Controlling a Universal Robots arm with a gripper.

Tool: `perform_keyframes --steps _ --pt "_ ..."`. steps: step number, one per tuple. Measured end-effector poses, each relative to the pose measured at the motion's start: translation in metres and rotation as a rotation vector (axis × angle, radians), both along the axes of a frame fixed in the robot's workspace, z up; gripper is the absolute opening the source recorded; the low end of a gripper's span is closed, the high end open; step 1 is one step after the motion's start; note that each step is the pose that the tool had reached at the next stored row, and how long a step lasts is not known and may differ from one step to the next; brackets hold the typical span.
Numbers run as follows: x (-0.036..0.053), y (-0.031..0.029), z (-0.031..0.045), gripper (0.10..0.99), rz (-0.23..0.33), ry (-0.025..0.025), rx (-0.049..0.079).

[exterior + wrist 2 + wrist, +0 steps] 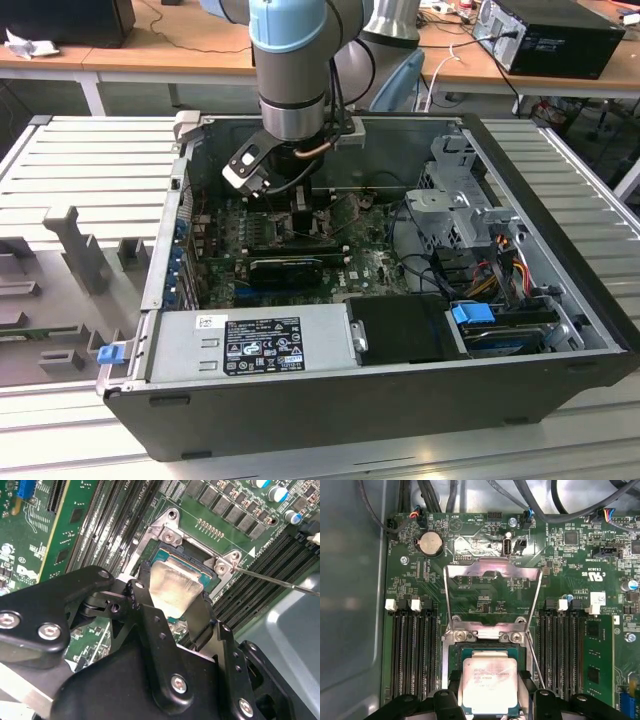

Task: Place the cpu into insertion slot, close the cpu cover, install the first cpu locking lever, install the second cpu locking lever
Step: 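Place the cpu into insertion slot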

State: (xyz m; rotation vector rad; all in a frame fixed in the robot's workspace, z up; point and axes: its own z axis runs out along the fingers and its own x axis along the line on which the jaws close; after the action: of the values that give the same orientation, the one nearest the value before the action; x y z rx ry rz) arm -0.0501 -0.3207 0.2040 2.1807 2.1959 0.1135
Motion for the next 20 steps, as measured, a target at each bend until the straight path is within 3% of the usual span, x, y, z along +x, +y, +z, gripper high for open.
perform_keyframes --steps 10,12,15,20 --pt "0.0000 0.0008 -0.0037 0.529 -0.001 -0.0001 -0.001" --pt "0.0000 0.0008 -0.0037 0.604 -0.001 0.0000 0.000" --pt "0.0000 0.0009 -0.0037 0.604 -0.001 -0.0001 0.000" --pt "0.0000 0.0009 0.0019 0.604 -0.001 0.0001 0.000"
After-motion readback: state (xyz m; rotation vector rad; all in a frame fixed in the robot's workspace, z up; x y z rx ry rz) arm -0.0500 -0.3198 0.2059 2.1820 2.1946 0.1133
